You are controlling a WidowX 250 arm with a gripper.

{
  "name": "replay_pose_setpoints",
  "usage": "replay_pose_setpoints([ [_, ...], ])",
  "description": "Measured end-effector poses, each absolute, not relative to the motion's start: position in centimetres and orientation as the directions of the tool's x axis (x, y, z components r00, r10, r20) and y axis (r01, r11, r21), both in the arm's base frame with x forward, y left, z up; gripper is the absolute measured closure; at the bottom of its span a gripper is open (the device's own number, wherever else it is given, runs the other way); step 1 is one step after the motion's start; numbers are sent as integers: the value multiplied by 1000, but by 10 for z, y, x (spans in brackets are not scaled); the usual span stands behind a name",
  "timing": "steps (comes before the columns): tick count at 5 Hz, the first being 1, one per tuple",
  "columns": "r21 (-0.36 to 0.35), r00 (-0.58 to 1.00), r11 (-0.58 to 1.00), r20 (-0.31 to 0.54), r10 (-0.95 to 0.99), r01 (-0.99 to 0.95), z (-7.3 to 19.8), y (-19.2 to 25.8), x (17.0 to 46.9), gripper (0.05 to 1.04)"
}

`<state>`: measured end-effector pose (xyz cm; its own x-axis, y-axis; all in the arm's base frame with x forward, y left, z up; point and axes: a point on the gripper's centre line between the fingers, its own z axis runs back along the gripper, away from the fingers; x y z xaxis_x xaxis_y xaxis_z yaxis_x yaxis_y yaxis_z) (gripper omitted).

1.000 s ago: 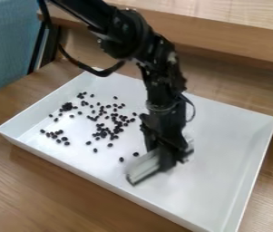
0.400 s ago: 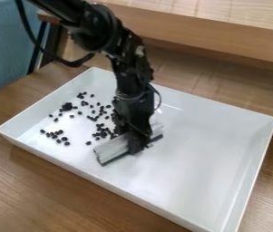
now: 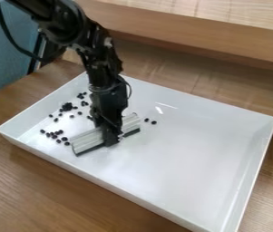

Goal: Sweep into pile

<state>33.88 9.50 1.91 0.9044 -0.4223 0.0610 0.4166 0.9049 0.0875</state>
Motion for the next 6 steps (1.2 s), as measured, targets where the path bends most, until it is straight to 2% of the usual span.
replay_pose_setpoints([
  [2, 40, 888, 893, 100, -449, 447, 19, 135, 349, 685],
  [4, 37, 841, 844, 65, -536, 535, 18, 150, 376, 685],
  [6, 34, 870, 872, 58, -490, 489, 17, 159, 400, 685],
])
